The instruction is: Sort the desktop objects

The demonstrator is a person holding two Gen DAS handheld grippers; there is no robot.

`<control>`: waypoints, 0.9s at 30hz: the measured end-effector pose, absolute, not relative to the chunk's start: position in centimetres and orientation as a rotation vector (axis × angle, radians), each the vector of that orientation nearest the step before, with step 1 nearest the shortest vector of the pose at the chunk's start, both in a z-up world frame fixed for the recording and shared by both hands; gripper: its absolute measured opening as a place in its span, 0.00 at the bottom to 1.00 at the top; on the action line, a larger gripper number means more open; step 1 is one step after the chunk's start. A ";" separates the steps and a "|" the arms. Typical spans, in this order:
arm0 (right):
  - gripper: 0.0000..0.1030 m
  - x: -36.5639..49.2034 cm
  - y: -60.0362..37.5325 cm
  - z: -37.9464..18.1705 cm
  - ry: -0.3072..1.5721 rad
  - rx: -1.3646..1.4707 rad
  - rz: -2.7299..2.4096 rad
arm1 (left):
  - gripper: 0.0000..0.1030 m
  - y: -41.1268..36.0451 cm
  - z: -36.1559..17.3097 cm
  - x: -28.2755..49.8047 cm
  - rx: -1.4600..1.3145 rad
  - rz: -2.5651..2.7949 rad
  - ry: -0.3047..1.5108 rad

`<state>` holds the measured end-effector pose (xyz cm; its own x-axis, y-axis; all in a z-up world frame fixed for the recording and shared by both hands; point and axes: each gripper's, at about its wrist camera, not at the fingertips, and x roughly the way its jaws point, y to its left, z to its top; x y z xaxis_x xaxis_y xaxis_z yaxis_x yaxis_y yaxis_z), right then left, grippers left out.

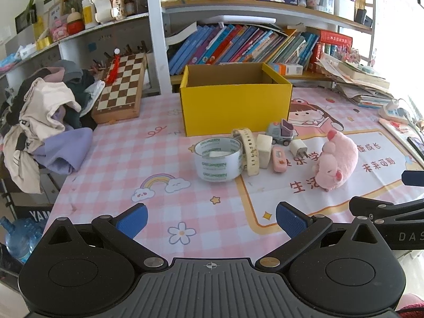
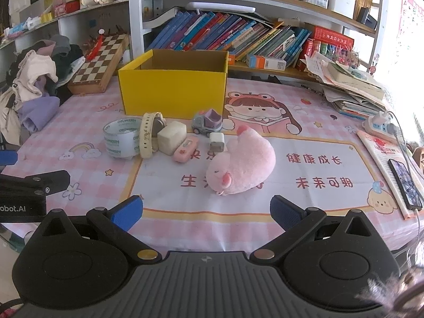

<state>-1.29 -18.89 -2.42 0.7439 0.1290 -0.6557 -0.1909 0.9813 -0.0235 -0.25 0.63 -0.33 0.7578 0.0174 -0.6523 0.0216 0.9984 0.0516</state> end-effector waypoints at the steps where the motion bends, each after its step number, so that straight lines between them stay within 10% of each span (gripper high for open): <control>1: 1.00 -1.3 -18.8 -2.4 0.710 -0.092 0.175 | 1.00 0.7 -0.3 -0.3 0.057 -0.003 0.709; 27: 1.00 0.0 -19.3 -2.9 0.740 -0.094 0.161 | 1.00 0.1 -0.9 1.0 0.059 -0.027 0.741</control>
<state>-0.04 -19.35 -2.87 0.7267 0.1131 -0.6776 -0.1791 0.9834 -0.0280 1.03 0.12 -0.95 0.7378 -0.0042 -0.6750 0.0458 0.9980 0.0439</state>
